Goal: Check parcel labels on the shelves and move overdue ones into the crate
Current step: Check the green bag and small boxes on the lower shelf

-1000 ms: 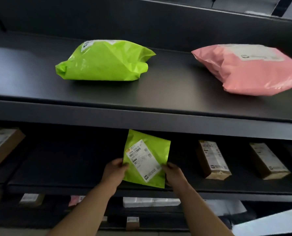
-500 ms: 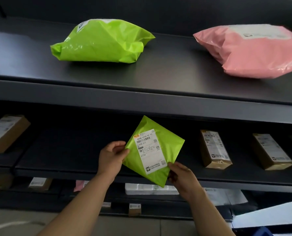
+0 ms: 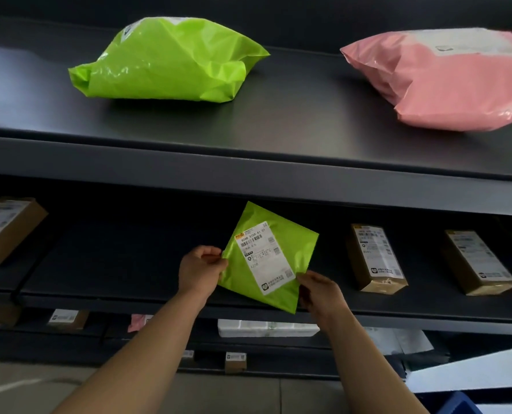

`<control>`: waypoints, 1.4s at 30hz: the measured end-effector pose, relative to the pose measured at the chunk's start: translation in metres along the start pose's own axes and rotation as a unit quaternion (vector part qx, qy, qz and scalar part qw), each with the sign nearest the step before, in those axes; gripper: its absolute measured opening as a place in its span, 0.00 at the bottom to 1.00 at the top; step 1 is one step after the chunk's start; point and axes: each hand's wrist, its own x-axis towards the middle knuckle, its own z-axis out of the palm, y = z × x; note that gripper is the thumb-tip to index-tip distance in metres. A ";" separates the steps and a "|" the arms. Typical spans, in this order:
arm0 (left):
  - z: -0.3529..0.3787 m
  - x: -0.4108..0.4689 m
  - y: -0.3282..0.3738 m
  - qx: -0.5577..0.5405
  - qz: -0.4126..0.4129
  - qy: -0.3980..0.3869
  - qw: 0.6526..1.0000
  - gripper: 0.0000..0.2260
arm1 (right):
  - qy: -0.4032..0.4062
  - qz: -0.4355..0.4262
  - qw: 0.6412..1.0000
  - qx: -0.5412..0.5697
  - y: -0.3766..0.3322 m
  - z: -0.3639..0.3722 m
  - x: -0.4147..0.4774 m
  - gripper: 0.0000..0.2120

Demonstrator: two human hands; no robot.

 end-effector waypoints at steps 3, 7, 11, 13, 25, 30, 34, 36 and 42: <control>0.009 0.010 -0.003 0.009 -0.035 0.015 0.999 0.08 | 0.046 -0.014 0.999 -0.023 -0.011 0.009 0.017 0.07; 0.016 0.019 -0.013 0.060 -0.055 -0.013 0.997 0.10 | 0.044 -0.030 0.997 -0.060 -0.021 0.022 0.028 0.12; 0.019 0.025 -0.020 0.095 -0.077 -0.027 0.992 0.10 | 0.028 -0.053 0.992 -0.110 -0.019 0.023 0.039 0.06; 0.021 0.026 -0.019 0.138 -0.070 -0.010 0.988 0.13 | 0.035 -0.065 0.990 -0.117 -0.026 0.016 0.032 0.09; 0.177 -0.041 0.037 0.182 0.024 -0.268 0.946 0.18 | 0.226 -0.081 0.942 -0.237 -0.074 -0.141 0.048 0.20; 0.224 -0.056 0.039 0.235 0.004 -0.312 0.921 0.19 | 0.161 -0.057 0.980 -0.100 -0.053 -0.143 0.038 0.14; 0.224 -0.050 0.030 0.185 -0.058 -0.298 0.935 0.20 | 0.134 -0.039 0.990 -0.022 -0.045 -0.135 0.015 0.11; 0.213 -0.045 0.023 0.144 -0.103 -0.294 0.939 0.20 | 0.103 -0.030 0.994 0.014 -0.041 -0.135 0.002 0.11; 0.175 -0.047 0.014 0.020 -0.135 -0.355 0.925 0.14 | 0.000 -0.005 0.988 0.153 -0.025 -0.140 -0.034 0.05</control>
